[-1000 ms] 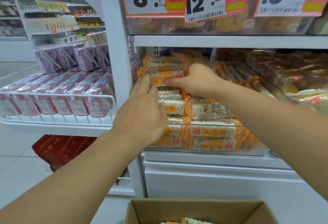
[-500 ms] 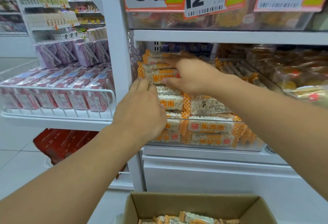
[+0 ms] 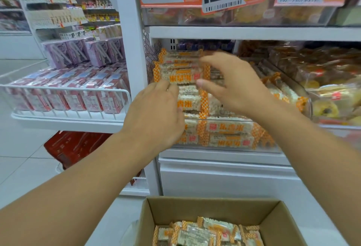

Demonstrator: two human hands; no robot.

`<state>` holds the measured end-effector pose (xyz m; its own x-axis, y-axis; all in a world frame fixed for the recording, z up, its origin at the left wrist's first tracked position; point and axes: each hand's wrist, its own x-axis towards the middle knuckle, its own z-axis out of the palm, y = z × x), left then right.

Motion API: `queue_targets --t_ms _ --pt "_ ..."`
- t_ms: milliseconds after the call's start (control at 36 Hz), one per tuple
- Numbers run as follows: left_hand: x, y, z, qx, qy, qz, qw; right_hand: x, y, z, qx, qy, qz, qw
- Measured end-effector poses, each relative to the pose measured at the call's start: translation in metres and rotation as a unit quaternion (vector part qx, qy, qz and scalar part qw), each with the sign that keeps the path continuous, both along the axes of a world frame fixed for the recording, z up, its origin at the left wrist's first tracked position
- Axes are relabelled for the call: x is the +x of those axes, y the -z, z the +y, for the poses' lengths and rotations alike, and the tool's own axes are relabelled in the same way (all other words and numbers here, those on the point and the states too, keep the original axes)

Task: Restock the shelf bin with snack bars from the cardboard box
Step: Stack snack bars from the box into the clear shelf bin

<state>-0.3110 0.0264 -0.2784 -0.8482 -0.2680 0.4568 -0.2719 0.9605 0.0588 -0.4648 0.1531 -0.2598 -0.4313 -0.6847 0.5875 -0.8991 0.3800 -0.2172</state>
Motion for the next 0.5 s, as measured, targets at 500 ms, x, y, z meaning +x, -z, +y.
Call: queue_targets --t_ms 500 --pt "0.081 0.208 0.078 0.159 -0.024 -0.596 0.786 0.107 0.334 0.121 0.411 0.081 -0.410 0.810"
